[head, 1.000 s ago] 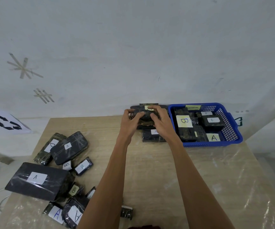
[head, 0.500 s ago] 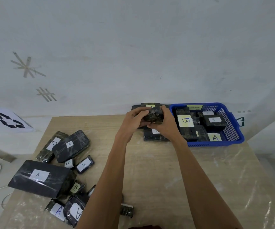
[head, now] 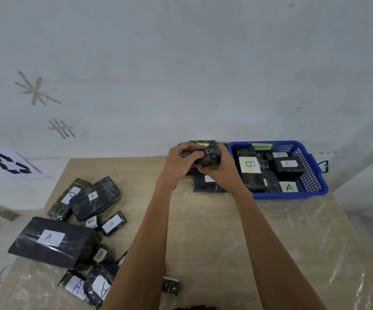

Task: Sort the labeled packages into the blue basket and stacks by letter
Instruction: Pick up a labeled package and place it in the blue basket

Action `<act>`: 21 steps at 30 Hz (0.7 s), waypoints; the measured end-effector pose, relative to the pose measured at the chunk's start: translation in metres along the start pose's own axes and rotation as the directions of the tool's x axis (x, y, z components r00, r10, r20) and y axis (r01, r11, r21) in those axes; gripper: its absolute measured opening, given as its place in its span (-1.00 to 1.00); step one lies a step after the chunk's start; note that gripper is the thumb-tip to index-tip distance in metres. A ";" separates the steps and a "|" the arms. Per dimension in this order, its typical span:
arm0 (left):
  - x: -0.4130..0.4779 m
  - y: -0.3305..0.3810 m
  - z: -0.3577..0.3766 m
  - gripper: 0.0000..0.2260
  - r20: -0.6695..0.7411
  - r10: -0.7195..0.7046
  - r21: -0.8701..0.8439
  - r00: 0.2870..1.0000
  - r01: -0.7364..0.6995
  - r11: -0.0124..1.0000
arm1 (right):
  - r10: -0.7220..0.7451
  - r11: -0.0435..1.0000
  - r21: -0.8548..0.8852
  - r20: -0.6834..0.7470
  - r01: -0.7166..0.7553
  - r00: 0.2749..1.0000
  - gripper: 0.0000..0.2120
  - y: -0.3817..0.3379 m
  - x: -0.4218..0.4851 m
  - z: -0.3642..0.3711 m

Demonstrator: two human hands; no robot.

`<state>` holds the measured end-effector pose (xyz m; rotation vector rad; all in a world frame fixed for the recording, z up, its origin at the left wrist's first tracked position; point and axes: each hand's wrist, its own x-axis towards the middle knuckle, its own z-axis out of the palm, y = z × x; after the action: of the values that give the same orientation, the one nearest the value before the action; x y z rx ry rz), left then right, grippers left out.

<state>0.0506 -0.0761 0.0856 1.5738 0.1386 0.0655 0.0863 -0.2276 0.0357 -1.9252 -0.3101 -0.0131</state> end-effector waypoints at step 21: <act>-0.001 -0.011 0.000 -0.80 -0.027 -0.117 0.017 0.993 0.117 0.993 | -0.028 0.945 -0.327 -0.023 0.019 0.999 -0.43 0.003 0.000 0.001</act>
<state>0.0486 -0.0760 0.0749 1.5810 0.2524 -0.0071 0.0869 -0.2278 0.0322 -2.2485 -0.3282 -0.1133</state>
